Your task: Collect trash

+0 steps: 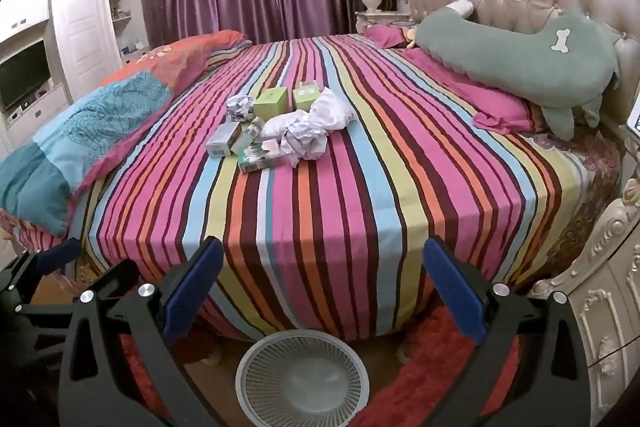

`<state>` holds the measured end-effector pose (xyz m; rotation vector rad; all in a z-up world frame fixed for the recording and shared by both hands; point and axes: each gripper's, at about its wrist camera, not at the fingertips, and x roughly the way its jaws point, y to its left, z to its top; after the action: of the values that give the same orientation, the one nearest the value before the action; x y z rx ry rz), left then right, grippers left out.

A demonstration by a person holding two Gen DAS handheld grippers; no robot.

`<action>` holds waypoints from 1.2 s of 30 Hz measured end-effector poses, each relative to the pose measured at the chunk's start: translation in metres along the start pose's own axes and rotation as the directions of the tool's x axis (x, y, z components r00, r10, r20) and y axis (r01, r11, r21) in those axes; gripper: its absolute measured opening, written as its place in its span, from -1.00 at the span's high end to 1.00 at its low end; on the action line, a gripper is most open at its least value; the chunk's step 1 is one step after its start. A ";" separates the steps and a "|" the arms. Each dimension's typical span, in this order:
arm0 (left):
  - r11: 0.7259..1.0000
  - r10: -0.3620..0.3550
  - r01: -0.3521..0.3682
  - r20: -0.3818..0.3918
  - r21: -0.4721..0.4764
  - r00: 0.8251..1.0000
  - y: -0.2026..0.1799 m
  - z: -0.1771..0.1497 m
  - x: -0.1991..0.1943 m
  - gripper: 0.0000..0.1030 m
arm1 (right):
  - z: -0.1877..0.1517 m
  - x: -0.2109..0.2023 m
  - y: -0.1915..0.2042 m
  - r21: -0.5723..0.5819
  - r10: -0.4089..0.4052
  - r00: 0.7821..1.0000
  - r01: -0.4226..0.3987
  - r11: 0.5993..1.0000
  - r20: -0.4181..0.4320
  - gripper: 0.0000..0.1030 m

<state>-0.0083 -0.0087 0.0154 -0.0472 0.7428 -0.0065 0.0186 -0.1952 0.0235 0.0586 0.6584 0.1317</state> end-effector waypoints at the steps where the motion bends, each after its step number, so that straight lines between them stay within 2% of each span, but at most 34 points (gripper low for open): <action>1: 1.000 -0.001 0.001 0.002 0.000 1.000 0.000 0.000 -0.001 -0.89 | 0.001 0.000 0.000 -0.004 -0.004 1.000 0.004 1.000 0.000 -0.85; 8: 1.000 -0.001 0.001 0.006 -0.001 1.000 -0.001 0.000 -0.001 -0.89 | 0.002 -0.008 0.002 -0.024 -0.035 0.999 0.035 0.999 0.025 -0.85; 36: 1.000 -0.026 0.026 0.010 0.001 1.000 -0.004 -0.002 0.000 -0.89 | 0.001 -0.008 0.000 -0.031 -0.044 0.999 0.044 0.999 0.015 -0.85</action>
<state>-0.0102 -0.0133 0.0141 -0.0566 0.7322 -0.0316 0.0127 -0.1964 0.0287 0.0144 0.6432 0.0991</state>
